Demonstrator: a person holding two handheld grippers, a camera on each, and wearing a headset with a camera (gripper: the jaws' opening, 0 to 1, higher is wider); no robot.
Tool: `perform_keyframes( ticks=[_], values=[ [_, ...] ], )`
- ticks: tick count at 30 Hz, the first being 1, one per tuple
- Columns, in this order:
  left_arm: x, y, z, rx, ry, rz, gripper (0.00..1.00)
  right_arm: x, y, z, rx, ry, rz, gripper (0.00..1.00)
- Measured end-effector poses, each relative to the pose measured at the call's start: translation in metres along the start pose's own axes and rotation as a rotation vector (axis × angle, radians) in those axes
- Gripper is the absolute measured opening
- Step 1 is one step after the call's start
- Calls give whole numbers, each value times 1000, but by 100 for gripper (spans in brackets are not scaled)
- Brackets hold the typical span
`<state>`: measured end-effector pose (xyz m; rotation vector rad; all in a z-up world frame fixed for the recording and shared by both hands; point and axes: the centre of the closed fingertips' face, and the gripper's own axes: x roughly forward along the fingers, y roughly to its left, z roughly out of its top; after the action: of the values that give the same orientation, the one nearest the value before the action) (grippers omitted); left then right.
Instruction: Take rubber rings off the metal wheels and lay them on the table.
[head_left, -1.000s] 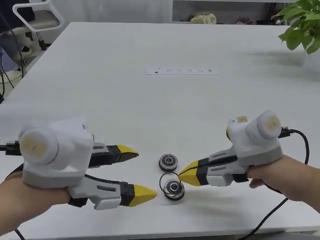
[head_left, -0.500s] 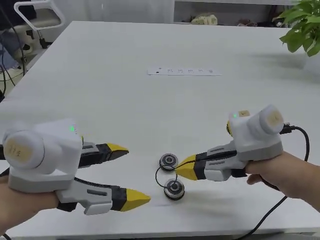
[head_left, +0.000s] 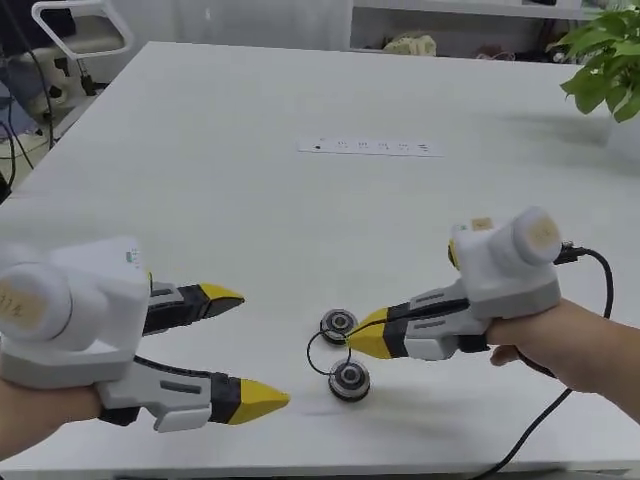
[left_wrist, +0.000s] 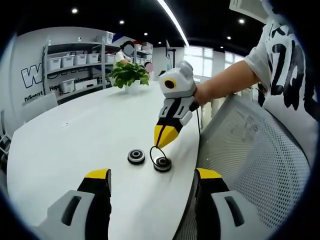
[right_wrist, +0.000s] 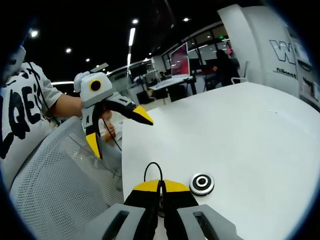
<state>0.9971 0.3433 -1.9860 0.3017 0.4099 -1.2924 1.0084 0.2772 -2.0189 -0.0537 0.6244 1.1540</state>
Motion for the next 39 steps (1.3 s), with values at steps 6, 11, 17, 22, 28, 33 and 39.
perform_keyframes(
  ticks=[6,11,17,22,28,33,39],
  values=[
    [-5,3,-2,-7,-1,13,66,9,0,3,-6,7,7,0],
    [-8,5,-2,-15,-7,25,67,17,-2,5,1,4,5,0],
    [-10,8,-3,-32,-14,37,68,27,-3,6,4,9,4,0],
    [-13,9,-6,-38,-15,43,68,37,-3,6,3,18,7,0],
    [-18,12,-8,-42,-13,55,68,48,-2,4,1,31,6,0],
    [-20,13,-10,-46,-8,63,69,56,-3,0,3,45,-2,0],
    [-22,11,-13,-53,-3,65,70,64,-4,-7,0,74,-15,0]
  ],
)
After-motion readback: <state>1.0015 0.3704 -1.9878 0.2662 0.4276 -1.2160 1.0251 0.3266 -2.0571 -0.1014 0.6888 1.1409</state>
